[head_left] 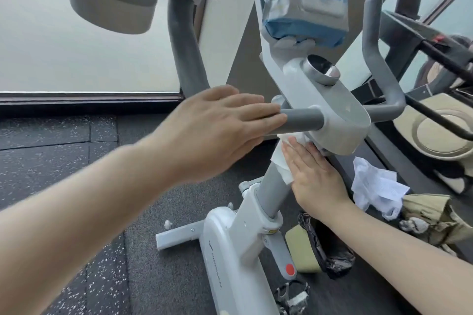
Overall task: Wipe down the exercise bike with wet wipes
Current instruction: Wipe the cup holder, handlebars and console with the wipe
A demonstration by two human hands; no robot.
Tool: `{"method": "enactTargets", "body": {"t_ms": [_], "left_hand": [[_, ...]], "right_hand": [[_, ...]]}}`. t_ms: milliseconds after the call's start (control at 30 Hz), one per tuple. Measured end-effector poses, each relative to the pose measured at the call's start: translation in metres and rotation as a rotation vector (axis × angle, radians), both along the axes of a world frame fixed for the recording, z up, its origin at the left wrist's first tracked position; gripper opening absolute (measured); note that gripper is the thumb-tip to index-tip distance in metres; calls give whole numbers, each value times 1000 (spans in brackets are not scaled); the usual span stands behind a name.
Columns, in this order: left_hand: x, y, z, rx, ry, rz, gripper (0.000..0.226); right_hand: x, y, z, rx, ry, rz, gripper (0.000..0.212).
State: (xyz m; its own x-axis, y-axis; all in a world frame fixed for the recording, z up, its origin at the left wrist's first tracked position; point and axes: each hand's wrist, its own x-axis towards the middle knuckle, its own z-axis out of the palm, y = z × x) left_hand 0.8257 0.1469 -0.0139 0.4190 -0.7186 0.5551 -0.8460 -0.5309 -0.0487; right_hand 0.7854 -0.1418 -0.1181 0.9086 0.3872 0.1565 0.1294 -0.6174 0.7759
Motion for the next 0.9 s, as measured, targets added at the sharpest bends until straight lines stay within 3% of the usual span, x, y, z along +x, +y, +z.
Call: {"method": "enactTargets", "body": {"t_ms": [167, 267, 400, 533, 633, 767, 900], "left_hand": [[25, -3, 15, 116, -8, -170, 50], [24, -3, 9, 65, -9, -173, 48], [24, -4, 5, 21, -14, -161, 46], [25, -3, 2, 27, -24, -164, 46], [26, -4, 2, 25, -25, -169, 45], [27, -4, 2, 18, -41, -166, 44], [27, -3, 2, 13, -36, -172, 43]], "right_hand": [[-5, 5, -33, -203, 221, 65, 64], [-6, -11, -17, -119, 137, 119, 63], [19, 4, -6, -40, -12, 38, 65], [-12, 3, -43, -234, 318, 60, 65], [-15, -12, -25, -81, 183, 135, 65], [12, 0, -3, 96, -42, 3, 65], [-14, 6, -33, -273, 219, 51, 67]]}}
